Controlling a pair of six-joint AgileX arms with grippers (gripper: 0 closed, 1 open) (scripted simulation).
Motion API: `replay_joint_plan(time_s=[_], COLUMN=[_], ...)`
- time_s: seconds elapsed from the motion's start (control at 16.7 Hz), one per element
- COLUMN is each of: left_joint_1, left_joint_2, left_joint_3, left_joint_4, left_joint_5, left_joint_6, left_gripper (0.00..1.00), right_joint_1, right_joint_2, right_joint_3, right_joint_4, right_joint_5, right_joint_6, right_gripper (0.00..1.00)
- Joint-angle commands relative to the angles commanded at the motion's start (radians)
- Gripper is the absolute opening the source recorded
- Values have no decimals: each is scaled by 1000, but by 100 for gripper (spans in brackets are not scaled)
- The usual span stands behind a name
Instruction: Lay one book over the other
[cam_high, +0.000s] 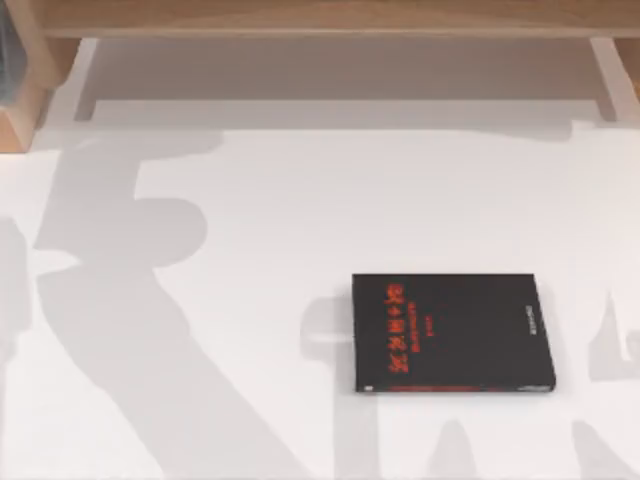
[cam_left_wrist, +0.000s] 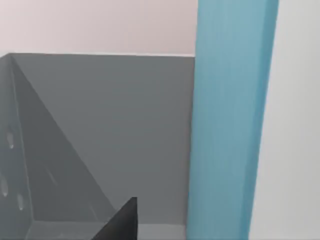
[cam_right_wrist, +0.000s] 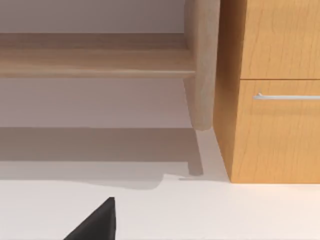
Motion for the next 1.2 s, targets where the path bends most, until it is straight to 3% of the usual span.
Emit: replay_joint_plan(time_s=[0.54,1.2], left_joint_1=[0,5], left_joint_2=[0,-15], left_joint_3=[0,-8], left_joint_4=[0,-5], left_joint_5=[0,2], left_joint_6=[0,2], left_gripper=[2,0], right_joint_1=[0,0], right_joint_2=[0,0], right_joint_3=[0,0], right_joint_4=[0,0], right_joint_5=[0,0], right_joint_6=[0,0], right_gripper=[100,100])
